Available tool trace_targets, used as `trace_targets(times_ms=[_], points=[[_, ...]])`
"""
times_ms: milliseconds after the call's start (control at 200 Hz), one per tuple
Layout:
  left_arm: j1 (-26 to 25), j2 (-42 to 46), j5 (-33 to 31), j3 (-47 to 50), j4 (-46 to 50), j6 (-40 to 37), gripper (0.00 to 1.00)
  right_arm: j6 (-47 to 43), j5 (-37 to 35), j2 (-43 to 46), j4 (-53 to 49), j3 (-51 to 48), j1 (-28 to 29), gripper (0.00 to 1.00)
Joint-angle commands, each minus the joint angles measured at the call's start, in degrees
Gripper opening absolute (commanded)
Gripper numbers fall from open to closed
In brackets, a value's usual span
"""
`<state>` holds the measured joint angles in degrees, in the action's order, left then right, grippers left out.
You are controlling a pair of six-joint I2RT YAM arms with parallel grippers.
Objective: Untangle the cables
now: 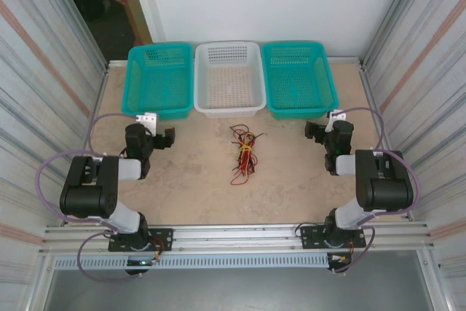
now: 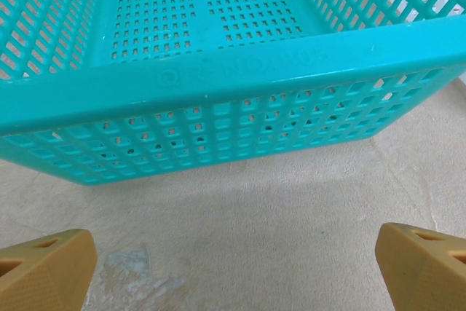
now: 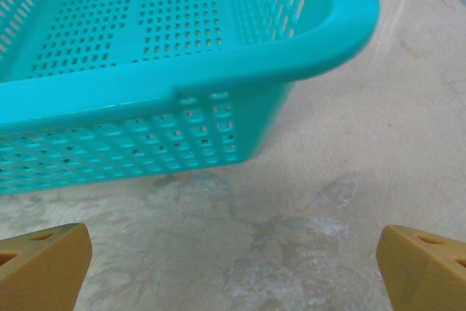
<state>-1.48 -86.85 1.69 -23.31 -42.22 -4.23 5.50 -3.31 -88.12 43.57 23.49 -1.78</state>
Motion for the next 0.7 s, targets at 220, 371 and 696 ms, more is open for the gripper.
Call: trace_targets(times_ms=[220,371,696], points=[[-3.4,20.1,-21.0,-16.2,40.8,26.1,0.95,15.6,-18.1,32.8,-44.8,8.8,5.5,0.99],[-12.8,26.6,-24.0,-15.4,46.1,33.3,0.93,37.0,-16.2,43.8,-65.9,10.2,3.4,0.99],[-25.6,27.2,-14.6,-22.6,53.0,32.4,0.84,64.6,-41.5,25.0,-108.8,32.9,36.1,1.00]])
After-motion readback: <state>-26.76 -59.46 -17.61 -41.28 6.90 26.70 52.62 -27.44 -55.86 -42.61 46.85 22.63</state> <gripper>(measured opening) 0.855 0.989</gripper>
